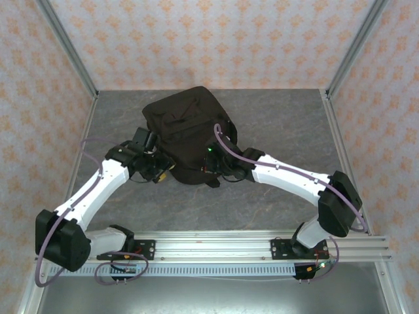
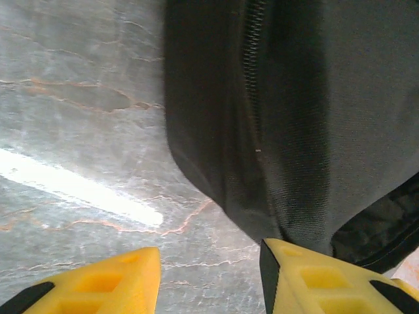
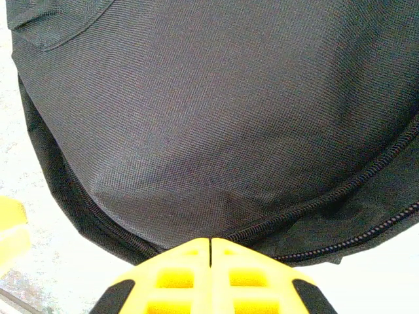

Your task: Pack books, pencil case, and school supplies into a backpack

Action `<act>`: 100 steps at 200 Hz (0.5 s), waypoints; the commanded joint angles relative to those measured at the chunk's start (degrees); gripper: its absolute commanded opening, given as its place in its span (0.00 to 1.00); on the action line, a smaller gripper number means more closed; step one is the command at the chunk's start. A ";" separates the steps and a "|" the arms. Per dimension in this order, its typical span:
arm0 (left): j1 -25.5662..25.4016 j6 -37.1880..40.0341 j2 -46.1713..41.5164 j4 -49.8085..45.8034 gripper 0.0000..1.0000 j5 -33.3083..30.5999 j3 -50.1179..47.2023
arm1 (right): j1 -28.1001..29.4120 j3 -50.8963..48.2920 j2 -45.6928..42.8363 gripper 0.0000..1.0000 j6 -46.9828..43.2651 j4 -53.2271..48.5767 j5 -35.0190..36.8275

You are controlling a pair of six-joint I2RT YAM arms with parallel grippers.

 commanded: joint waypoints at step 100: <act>-2.61 -1.83 9.56 5.99 0.39 -1.10 2.82 | -0.11 -0.51 -0.55 0.00 -0.60 1.55 -2.02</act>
